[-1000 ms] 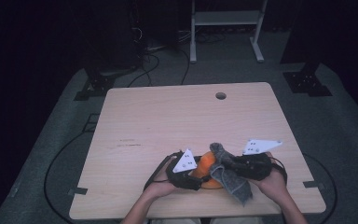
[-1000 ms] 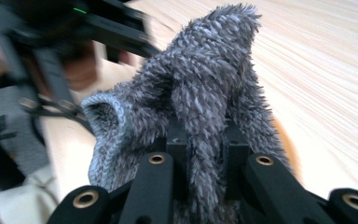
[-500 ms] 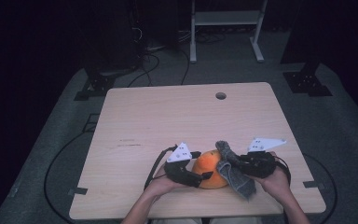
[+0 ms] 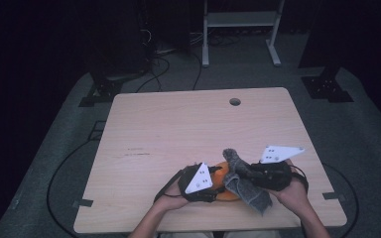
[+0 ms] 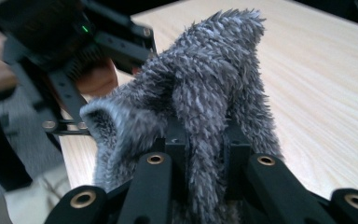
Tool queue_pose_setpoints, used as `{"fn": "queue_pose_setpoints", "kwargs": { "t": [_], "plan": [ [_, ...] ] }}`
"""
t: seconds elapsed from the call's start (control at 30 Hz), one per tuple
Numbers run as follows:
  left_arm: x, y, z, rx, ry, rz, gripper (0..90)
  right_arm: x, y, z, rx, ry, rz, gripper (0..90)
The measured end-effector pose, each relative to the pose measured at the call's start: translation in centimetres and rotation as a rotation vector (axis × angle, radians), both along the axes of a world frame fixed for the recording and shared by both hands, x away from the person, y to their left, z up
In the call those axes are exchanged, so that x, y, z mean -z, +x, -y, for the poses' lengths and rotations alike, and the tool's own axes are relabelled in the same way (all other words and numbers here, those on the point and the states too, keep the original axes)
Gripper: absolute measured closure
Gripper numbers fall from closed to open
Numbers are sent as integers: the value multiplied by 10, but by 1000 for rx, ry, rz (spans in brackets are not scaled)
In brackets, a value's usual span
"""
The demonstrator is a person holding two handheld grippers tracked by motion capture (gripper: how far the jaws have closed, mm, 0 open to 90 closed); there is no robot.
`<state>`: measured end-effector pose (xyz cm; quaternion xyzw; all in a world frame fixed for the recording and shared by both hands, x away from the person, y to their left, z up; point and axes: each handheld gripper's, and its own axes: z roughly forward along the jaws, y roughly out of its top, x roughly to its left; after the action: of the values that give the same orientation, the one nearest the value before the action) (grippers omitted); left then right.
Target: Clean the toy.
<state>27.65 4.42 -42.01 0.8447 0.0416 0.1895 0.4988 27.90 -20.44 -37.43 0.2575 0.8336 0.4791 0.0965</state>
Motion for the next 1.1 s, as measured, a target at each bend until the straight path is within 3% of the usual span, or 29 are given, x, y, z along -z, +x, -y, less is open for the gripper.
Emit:
{"fn": "queue_pose_setpoints", "kwargs": {
  "t": [0.03,0.1,0.17,0.2,0.27,0.33,0.4,0.5,0.57,0.73,0.8,0.9,0.97,1.03,1.1],
  "plan": [
    [1,1,-1,3,9,-6,415,3,1,-2,-10,-12,-2,765],
    [2,4,-4,-9,-15,-44,373,10,5,1,-9,14,-35,769],
    [2,6,-1,-36,-49,-147,269,17,8,3,5,29,-56,771],
    [1,5,0,-47,-46,-155,230,22,9,3,4,31,-69,772],
    [1,4,3,-70,-35,-153,240,22,8,2,-4,29,-68,772],
    [1,5,0,-74,-37,-141,328,21,8,4,4,21,-60,773],
    [2,8,-3,-78,-42,-146,358,23,11,9,25,22,-61,773],
    [3,11,-9,-82,-38,-152,370,31,18,19,45,55,-105,773],
    [2,13,-11,-88,-39,-155,373,35,22,25,45,71,-138,772],
    [-2,20,-23,-153,-48,-164,334,36,20,24,53,52,-141,774],
    [-3,24,-28,-177,-61,-197,292,35,18,19,44,45,-135,774],
    [-3,22,-28,-122,-94,-230,239,34,16,13,31,35,-125,773],
    [-3,21,-25,-108,-93,-237,216,34,14,9,19,29,-117,773],
    [-1,20,-21,-110,-56,-219,246,33,12,6,11,24,-106,773],
    [2,20,-21,-107,-52,-204,310,33,12,6,8,16,-101,772]
  ]
}}
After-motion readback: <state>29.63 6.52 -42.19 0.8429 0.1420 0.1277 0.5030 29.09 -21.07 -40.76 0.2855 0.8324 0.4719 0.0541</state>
